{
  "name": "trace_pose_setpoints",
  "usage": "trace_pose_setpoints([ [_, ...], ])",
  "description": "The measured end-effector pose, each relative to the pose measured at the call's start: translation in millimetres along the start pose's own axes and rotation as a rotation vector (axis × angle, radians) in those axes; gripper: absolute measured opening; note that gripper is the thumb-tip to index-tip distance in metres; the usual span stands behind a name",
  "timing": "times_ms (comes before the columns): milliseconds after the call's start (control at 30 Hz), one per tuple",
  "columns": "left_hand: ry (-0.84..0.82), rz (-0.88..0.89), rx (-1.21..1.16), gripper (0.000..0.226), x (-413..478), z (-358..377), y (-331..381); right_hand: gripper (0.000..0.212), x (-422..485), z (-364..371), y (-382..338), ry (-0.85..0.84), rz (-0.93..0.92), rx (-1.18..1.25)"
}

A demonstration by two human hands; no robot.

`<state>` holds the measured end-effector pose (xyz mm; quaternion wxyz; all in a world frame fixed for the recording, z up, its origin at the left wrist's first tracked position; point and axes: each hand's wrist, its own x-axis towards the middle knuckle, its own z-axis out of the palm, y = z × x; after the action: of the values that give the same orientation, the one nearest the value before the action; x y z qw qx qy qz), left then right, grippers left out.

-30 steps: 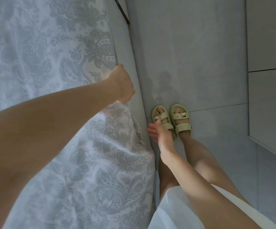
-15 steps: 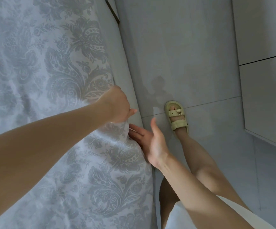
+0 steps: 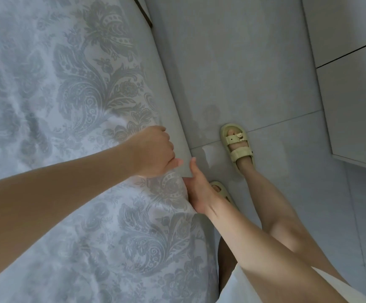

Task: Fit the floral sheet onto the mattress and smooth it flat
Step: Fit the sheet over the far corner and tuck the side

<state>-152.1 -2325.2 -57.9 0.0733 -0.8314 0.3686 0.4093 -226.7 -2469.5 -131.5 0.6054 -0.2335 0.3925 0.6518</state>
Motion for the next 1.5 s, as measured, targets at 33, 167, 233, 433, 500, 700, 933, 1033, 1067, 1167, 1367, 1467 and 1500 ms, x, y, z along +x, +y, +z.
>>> trace_pose_setpoints([
  [33,-0.038,-0.026,0.025,0.069,3.6,3.8,2.2,0.100,-5.7,-4.7,6.3,0.070,-0.026,0.001],
  [167,-0.163,-0.109,0.122,0.051,21.1,5.1,13.9,0.073,-23.0,-21.4,39.1,0.356,-0.304,-0.067],
  [233,-0.249,-0.128,0.204,0.040,24.6,1.3,20.2,0.069,-26.9,-16.1,54.3,0.265,-0.323,-0.074],
  [433,-0.398,-0.278,0.147,0.044,40.3,-1.5,24.3,0.089,-1.5,-5.2,40.9,0.084,-0.072,-0.239],
  [500,-0.325,-0.273,0.084,0.054,35.1,-5.2,26.9,0.099,-1.4,-12.0,40.3,0.105,-0.030,-0.253],
  [700,0.075,-0.037,0.023,0.053,-4.2,10.7,73.1,0.070,-44.2,-61.7,107.6,0.410,-0.363,0.057],
  [933,-0.078,-0.114,0.196,0.055,7.7,37.9,101.4,0.061,-48.2,-47.2,138.7,0.178,-0.261,-0.176],
  [1033,-0.096,-0.133,0.242,0.052,14.4,34.9,103.8,0.070,-35.8,-47.4,123.3,0.115,-0.147,-0.242],
  [1067,-0.102,-0.143,0.218,0.050,16.5,33.8,104.6,0.075,-31.3,-50.9,120.8,0.096,-0.102,-0.234],
  [1167,-0.073,-0.209,0.119,0.057,20.9,35.6,105.7,0.089,-25.5,-70.7,128.1,0.063,0.017,-0.168],
  [1367,0.272,-0.330,-0.197,0.066,13.7,52.8,115.1,0.081,-58.8,-127.2,167.2,0.243,-0.042,-0.135],
  [1467,0.444,-0.414,-0.359,0.070,-2.9,57.2,135.6,0.079,-58.3,-119.5,182.7,0.151,0.058,-0.255],
  [1500,0.489,-0.450,-0.404,0.067,-10.4,57.3,143.8,0.079,-57.3,-115.3,180.9,0.133,0.097,-0.304],
])
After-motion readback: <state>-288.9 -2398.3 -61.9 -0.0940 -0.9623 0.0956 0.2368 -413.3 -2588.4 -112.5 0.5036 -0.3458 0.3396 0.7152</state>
